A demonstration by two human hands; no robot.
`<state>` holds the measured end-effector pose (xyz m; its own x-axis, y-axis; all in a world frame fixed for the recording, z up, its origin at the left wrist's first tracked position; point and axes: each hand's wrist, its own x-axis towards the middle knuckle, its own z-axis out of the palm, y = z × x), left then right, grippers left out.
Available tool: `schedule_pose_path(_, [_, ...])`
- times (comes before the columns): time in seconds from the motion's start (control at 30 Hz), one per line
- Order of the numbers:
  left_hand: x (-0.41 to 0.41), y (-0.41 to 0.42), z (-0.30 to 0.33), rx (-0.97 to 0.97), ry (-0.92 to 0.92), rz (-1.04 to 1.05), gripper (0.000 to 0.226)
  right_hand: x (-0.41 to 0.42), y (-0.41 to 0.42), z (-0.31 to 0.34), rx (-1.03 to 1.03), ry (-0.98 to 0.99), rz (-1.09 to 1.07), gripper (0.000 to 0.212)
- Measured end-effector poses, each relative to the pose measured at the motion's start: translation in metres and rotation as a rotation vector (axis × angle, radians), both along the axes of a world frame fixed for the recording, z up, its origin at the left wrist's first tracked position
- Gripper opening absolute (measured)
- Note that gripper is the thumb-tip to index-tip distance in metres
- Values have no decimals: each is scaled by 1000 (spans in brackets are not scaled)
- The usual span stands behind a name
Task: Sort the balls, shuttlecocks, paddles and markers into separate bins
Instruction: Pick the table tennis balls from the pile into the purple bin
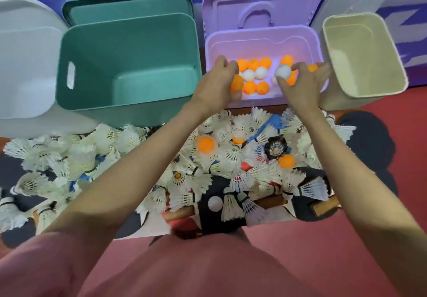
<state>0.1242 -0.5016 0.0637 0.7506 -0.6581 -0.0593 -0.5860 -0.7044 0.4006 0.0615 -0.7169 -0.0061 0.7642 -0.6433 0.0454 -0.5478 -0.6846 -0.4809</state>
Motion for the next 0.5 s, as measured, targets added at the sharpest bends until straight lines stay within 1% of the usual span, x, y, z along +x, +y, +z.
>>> schedule_pose_path(0.03, [10, -11, -5, 61, 10, 3, 44, 5, -2, -3, -13, 36, 23, 47])
schedule_pose_path(0.13, [32, -33, -22, 233, 3, 12, 44, 16, -6, -17, 34, 124, 100, 47])
schedule_pose_path(0.27, [43, -41, -45, 359, -117, -9, 32, 16, -5, -28, 60, 134, 146, 47])
schedule_pose_path(0.37, [45, -39, -53, 434, -148, -30, 32, 14, -1, -30, 35, 109, 175, 48])
schedule_pose_path(0.43, [43, -33, -52, 430, -159, -32, 30, 10, 3, -25, 57, 54, 192, 46])
schedule_pose_path(0.5, [38, -24, -49, 300, -185, -50, 29, -1, 17, -17, 76, -140, 227, 38])
